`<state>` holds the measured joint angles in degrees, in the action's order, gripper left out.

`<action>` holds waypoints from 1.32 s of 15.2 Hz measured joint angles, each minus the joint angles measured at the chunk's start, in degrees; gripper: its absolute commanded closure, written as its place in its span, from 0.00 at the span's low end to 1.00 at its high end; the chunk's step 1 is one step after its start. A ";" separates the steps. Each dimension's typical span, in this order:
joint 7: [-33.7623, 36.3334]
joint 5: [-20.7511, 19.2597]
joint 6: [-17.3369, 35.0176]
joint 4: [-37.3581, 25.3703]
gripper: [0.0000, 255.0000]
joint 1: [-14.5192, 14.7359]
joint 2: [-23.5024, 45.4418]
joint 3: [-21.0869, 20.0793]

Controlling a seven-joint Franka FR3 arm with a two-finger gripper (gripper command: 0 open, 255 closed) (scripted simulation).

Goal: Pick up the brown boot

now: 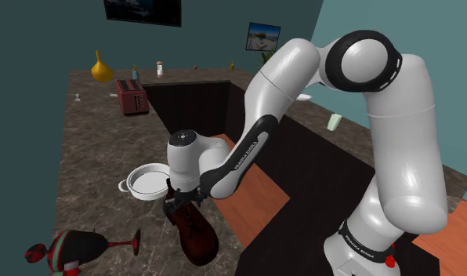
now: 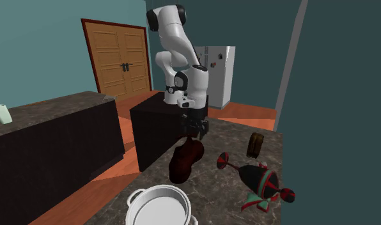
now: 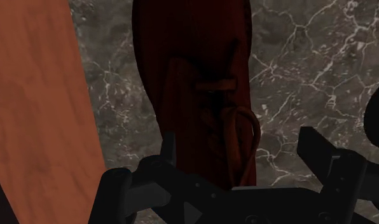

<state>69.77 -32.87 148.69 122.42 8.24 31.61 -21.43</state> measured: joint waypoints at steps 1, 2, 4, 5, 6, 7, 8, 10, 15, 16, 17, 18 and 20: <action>0.17 -0.23 0.20 -0.13 1.00 0.15 0.34 0.20; 0.25 -0.35 0.30 -0.20 1.00 0.22 0.52 0.30; 0.30 -0.41 0.36 -0.24 1.00 0.27 0.58 0.35; 0.31 -0.42 0.35 -0.25 1.00 0.27 0.58 0.35; 0.32 -0.42 0.35 -0.25 1.00 0.28 0.58 0.35; 0.32 -0.42 0.35 -0.25 1.00 0.28 0.59 0.36; 0.32 -0.42 0.34 -0.26 1.00 0.29 0.59 0.36; 0.32 -0.42 0.34 -0.26 1.00 0.28 0.59 0.36; -0.84 1.13 -1.01 0.61 1.00 -0.72 -1.58 -0.96; -1.12 1.60 -1.42 0.84 1.00 -0.96 -2.25 -1.36; -1.60 2.13 -1.89 0.98 1.00 -1.32 -2.90 -1.77; -2.13 2.74 -2.53 0.95 1.00 -1.66 -3.54 -2.22; -2.75 3.68 -3.35 1.23 1.00 -2.12 -4.72 -2.94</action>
<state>67.02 -29.19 145.34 123.65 6.12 26.89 -24.38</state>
